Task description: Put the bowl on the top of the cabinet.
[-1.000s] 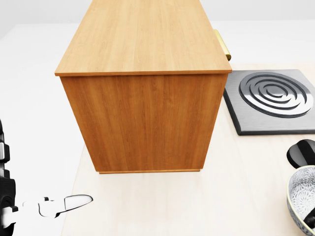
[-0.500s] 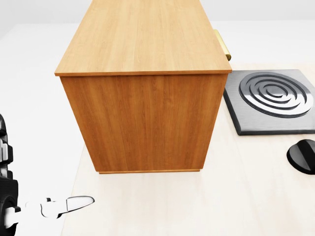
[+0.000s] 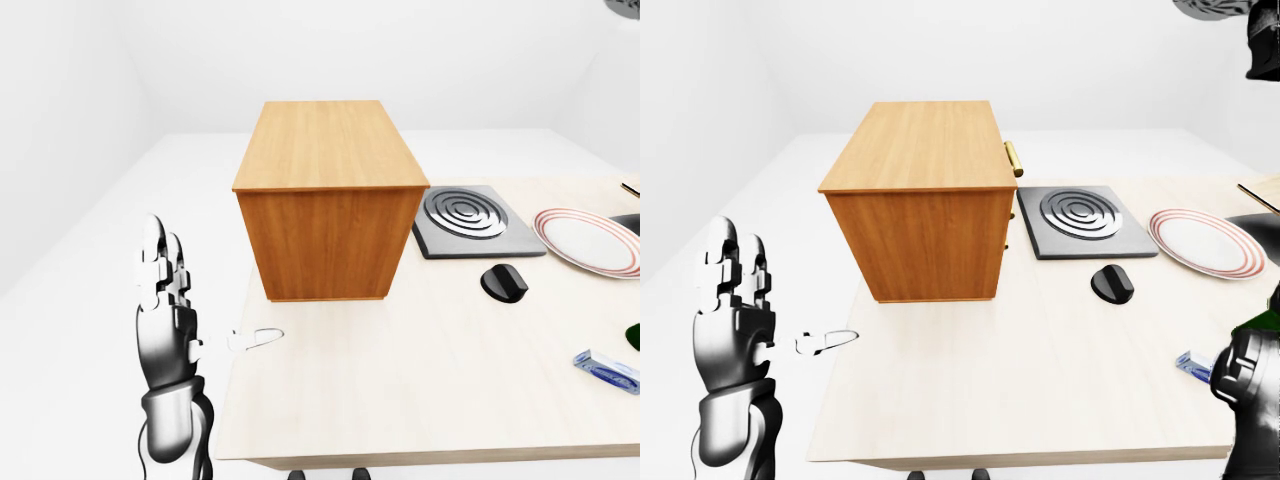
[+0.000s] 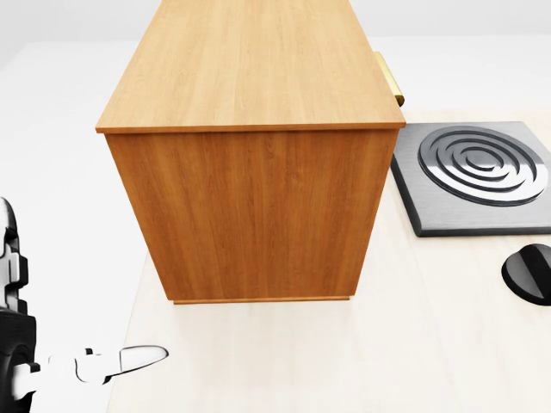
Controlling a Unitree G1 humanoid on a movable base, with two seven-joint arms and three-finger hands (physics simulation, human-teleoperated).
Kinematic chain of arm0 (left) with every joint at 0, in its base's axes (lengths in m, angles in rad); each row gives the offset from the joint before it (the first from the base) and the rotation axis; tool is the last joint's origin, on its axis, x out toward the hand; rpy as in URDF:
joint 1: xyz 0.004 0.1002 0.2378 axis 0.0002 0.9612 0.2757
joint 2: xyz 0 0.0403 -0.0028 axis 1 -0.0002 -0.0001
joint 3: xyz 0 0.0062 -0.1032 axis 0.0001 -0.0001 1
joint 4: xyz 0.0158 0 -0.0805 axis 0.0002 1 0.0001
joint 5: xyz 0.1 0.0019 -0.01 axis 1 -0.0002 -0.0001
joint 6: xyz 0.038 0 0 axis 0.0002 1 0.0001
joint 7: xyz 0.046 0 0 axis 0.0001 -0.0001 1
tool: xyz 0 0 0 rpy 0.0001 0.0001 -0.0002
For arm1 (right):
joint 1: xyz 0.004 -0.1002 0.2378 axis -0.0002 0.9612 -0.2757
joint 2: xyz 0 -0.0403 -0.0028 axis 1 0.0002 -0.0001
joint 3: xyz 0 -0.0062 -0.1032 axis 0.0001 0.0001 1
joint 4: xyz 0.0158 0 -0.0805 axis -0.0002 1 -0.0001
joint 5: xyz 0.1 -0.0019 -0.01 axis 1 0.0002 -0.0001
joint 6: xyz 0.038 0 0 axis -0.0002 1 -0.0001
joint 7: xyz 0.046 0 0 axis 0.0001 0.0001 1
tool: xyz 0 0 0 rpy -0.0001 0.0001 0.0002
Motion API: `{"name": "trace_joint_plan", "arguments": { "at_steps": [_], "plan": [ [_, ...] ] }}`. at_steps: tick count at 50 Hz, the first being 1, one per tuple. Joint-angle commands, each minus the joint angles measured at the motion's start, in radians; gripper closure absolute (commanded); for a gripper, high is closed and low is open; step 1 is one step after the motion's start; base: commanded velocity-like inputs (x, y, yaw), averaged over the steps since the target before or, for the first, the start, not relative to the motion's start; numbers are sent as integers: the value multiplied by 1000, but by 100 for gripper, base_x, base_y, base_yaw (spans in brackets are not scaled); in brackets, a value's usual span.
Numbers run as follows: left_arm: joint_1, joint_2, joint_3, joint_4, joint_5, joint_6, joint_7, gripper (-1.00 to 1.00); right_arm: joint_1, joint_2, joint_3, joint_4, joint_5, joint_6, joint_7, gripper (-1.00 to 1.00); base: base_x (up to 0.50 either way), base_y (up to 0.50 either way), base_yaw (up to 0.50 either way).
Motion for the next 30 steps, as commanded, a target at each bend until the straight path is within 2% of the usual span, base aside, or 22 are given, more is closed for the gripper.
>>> {"name": "trace_joint_plan", "arguments": {
  "at_steps": [1, 3, 4, 9, 10, 14, 23, 24, 26, 27, 30],
  "plan": [
    [-5, 1, 0, 3, -2, 0, -1, -100, -944, 93, 236, 1041, -399, -138, -211, 100, 0, 0, 0],
    [-5, 1, 0, 4, -2, 0, -1, -100, -948, 95, 227, 1048, -411, -138, -214, 100, 0, 0, 0],
    [-9, 1, 3, 10, -2, 0, 1, -100, -990, 145, 222, 1133, -418, -135, -269, 100, 0, 0, 0],
    [-9, 1, 3, 11, -2, 0, 1, -100, -997, 148, 211, 1145, -431, -138, -274, 100, 0, 0, 0],
    [-10, 1, 4, 8, -4, 0, 1, -100, -1000, 211, 239, 1225, -465, -138, -387, 100, 0, 0, 0],
    [-12, 2, 4, 10, -5, 0, 1, -100, -972, 236, 241, 1248, -517, -138, -359, 100, 0, 0, 0],
    [-12, 2, 5, 14, -5, 0, 2, -100, -966, 289, 216, 1254, -542, -138, -383, 100, 0, 0, 0],
    [-6, 4, 3, 12, -10, 0, -1, -100, -973, 324, 229, 1255, -556, -138, -400, 100, 0, 0, 0],
    [-5, 3, 3, 12, -11, 0, -2, -100, -974, 326, 225, 1256, -561, -138, -401, 100, 0, 0, 0],
    [-5, 3, -1, 17, -9, 0, -4, -100, -977, 378, 228, 1257, -561, -138, -398, 100, 0, 0, 0],
    [-3, 4, -4, 18, -10, 0, -6, -100, -975, 429, 228, 1258, -562, -138, -397, 100, 0, 0, 0]
  ]
}}
